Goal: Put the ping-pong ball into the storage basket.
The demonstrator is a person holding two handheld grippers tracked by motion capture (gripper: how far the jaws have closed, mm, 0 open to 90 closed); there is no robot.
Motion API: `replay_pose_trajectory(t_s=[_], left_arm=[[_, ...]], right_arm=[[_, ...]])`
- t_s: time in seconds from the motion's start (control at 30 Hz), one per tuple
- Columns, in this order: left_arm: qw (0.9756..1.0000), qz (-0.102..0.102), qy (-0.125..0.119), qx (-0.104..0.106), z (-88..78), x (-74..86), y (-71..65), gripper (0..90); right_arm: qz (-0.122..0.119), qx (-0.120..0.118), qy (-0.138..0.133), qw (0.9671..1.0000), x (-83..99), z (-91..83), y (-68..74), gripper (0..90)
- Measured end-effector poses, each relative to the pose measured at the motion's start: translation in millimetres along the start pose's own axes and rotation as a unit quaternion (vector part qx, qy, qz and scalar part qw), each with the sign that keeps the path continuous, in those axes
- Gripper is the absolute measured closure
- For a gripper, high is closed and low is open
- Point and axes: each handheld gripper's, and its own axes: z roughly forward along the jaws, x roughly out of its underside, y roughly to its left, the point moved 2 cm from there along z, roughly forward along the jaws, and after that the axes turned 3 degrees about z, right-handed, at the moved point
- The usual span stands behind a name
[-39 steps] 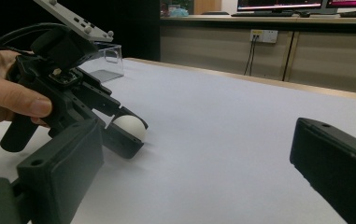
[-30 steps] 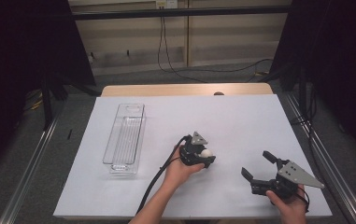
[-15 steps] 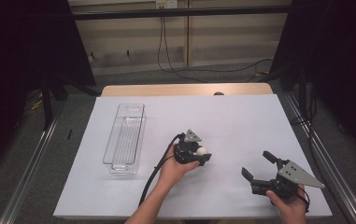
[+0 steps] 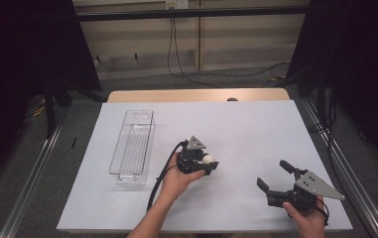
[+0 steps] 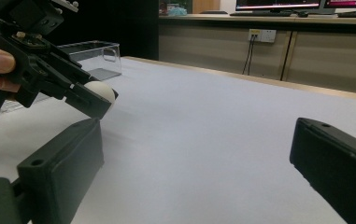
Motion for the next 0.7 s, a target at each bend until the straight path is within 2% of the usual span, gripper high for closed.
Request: replay_pose_trajectory(t_s=[0.43,0.7], left_arm=[[0.9998,-0.017,-0.002,-0.013,-7.1,3.2,9.8,51.1],[0.9997,-0.014,0.003,-0.019,-10.1,3.9,13.3,51.1]], right_arm=[[-0.001,-0.002,0.000,1.0000,-0.5,0.7,0.9,2.2],[-0.001,-0.004,0.000,1.0000,-0.3,0.4,0.8,2.2]])
